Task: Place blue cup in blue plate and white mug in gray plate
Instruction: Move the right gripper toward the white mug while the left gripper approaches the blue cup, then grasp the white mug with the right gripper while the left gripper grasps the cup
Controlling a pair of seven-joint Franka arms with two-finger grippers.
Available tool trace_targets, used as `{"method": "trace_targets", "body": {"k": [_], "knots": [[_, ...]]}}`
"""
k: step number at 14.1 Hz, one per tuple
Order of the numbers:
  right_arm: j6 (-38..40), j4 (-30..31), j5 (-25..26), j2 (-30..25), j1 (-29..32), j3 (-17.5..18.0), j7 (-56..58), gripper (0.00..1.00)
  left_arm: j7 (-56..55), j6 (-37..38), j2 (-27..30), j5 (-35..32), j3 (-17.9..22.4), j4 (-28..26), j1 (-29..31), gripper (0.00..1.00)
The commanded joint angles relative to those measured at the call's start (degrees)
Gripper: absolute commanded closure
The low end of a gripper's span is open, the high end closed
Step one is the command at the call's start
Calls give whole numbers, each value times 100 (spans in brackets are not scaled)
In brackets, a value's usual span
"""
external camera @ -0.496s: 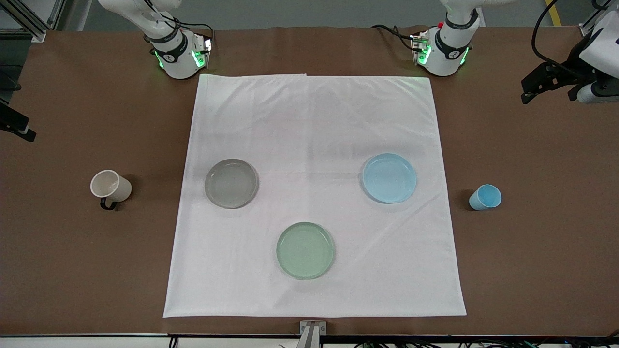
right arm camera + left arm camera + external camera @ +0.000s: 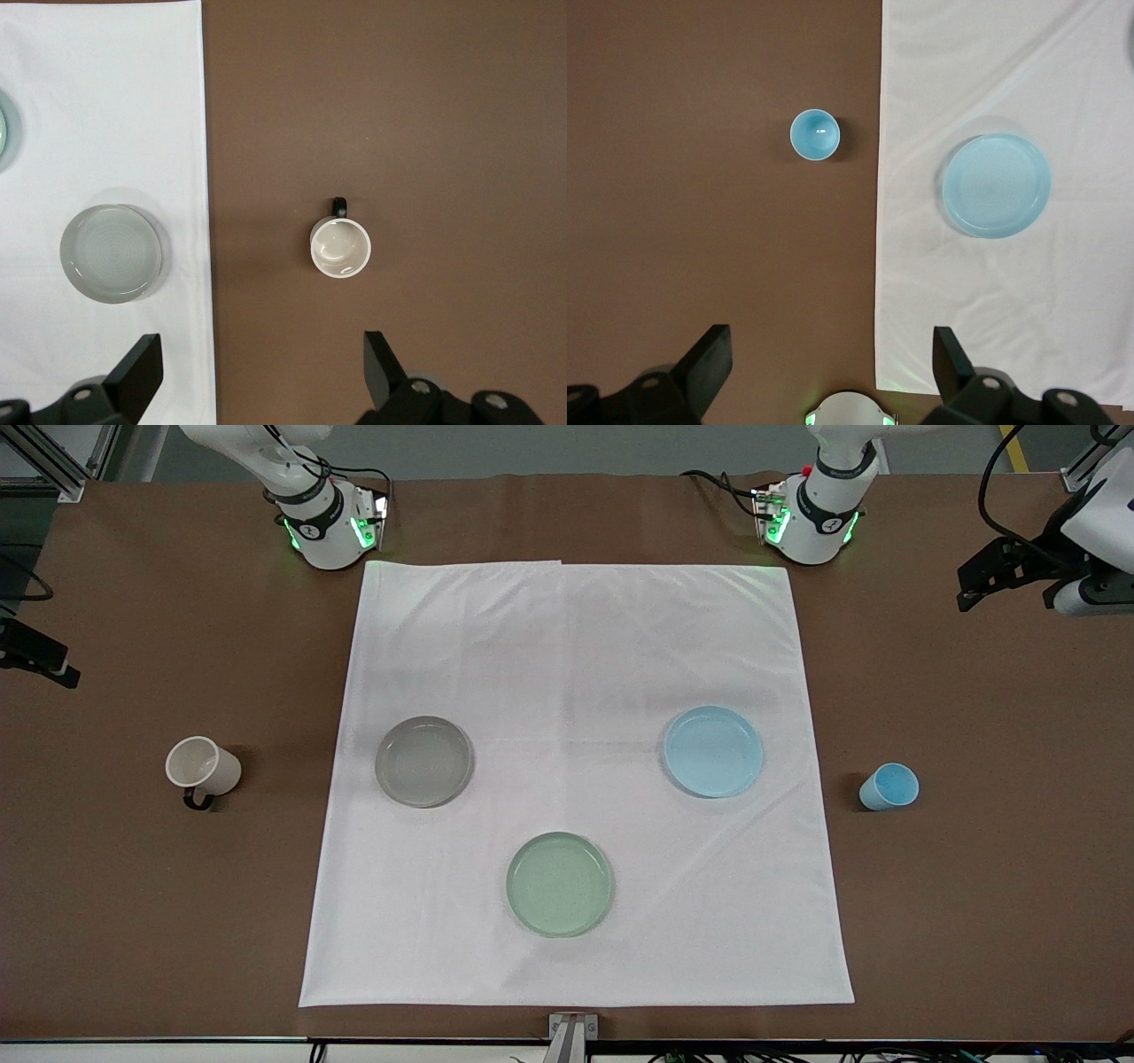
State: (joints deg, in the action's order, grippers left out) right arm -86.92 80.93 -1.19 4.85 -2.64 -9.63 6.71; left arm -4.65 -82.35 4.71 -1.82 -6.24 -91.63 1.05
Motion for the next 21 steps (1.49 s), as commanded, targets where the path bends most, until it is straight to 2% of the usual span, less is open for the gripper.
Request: {"method": "trace_targets", "body": {"k": [1, 3, 7, 10, 13, 15, 19, 21], "knots": [[26, 55, 66, -80, -87, 32, -20, 0, 140, -227, -487, 6, 71, 67, 228, 0], [18, 37, 23, -80, -35, 14, -29, 0, 149, -709, -646, 15, 53, -317, 596, 0], [-35, 46, 84, 33, -70, 5, -12, 0, 158, -2009, -734, 6, 71, -1337, 650, 0], [-79, 37, 75, 507, -131, 32, -12, 0, 184, -2547, -997, 6, 71, -1698, 887, 0], [-438, 176, 66, 622, -97, 23, -12, 0, 342, -3170, -1348, 6, 53, -1910, 1142, 0], [-597, 178, 84, 1095, -9, 6, -12, 0, 421, -3549, -1665, 6, 71, -1920, 1239, 0], [-1851, 756, 23, 1782, 447, 5, 522, 0, 545, -4331, -2420, 15, 44, -1902, 1363, 4], [-2720, 1212, 5, 2045, 606, 14, 918, 0, 545, -4709, -2746, 15, 9, -1884, 1310, 11]]}}
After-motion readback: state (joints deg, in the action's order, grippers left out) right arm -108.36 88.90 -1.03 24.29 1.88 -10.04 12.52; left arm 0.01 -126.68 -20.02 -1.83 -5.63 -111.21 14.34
